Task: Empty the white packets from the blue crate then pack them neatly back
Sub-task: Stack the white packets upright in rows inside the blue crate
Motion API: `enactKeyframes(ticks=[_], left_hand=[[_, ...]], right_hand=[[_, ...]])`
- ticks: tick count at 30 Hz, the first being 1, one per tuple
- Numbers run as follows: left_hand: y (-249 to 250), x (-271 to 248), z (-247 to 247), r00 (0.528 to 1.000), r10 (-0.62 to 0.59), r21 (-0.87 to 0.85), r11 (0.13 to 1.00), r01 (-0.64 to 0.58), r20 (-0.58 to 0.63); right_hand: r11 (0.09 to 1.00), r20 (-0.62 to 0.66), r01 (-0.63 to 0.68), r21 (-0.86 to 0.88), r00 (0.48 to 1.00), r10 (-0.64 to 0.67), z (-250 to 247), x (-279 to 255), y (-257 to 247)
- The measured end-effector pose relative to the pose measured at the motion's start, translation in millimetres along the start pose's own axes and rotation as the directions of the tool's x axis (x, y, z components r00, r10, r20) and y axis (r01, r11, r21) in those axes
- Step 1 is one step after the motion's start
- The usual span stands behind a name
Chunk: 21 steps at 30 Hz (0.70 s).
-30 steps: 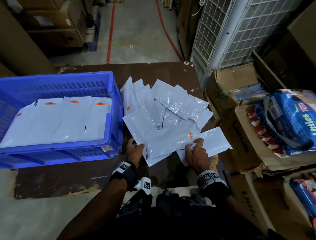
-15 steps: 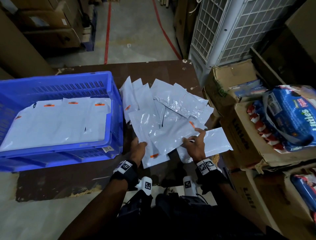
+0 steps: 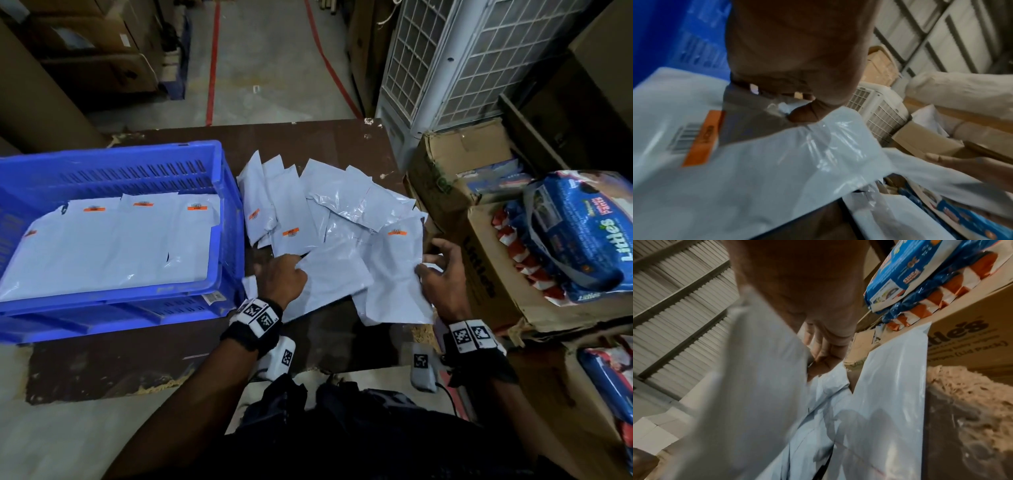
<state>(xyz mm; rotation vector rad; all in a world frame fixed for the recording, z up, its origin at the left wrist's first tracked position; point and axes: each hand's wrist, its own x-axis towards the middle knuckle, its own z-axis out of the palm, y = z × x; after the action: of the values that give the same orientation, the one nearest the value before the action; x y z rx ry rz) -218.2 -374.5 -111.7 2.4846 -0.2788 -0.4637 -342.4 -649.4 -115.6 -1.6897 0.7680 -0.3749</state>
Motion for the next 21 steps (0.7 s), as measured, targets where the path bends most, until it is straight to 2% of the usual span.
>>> enactKeyframes(ticks=[2, 5, 9, 11, 13, 15, 19, 21], left_hand=[[4.7, 4.4, 3.6, 0.997, 0.072, 0.231, 0.970, -0.076, 0.026], [13.8, 7.8, 11.2, 0.979, 0.189, 0.484, 0.851, -0.205, 0.082], [20.6, 7.6, 27.5, 0.936, 0.322, 0.581, 0.739, -0.341, 0.141], [19.5, 2.0, 36.8, 0.923, 0.365, 0.532, 0.762, -0.369, 0.118], [16.7, -6.1, 45.7, 0.939, 0.342, 0.494, 0.809, -0.318, 0.044], [14.0, -15.1, 55.0, 0.962, 0.268, 0.483, 0.850, -0.212, -0.050], [9.1, -30.6, 66.6, 0.988, 0.100, 0.391, 0.919, -0.047, -0.116], [8.1, -36.3, 72.0, 0.987, 0.006, 0.303, 0.952, 0.043, -0.159]], right_hand=[[1.000, 0.020, 0.013, 0.019, 1.000, -0.014, -5.6, -0.4, 2.8], [1.000, 0.072, 0.007, 0.010, 0.997, -0.008, -7.5, -0.8, 7.8], [0.995, 0.109, 0.005, -0.100, 0.994, 0.006, -4.6, 2.1, 18.8], [0.984, 0.111, -0.028, -0.176, 0.993, 0.048, -3.8, 2.0, 25.5], [0.970, 0.101, -0.051, -0.239, 0.992, 0.078, -2.6, 0.5, 32.9], [0.958, 0.098, -0.016, -0.286, 0.994, 0.046, -2.2, -3.1, 38.1], [0.873, 0.171, 0.165, -0.459, 0.981, -0.096, 0.2, -11.1, 44.8], [0.834, 0.167, 0.216, -0.508, 0.974, -0.150, 5.7, -16.6, 45.4]])
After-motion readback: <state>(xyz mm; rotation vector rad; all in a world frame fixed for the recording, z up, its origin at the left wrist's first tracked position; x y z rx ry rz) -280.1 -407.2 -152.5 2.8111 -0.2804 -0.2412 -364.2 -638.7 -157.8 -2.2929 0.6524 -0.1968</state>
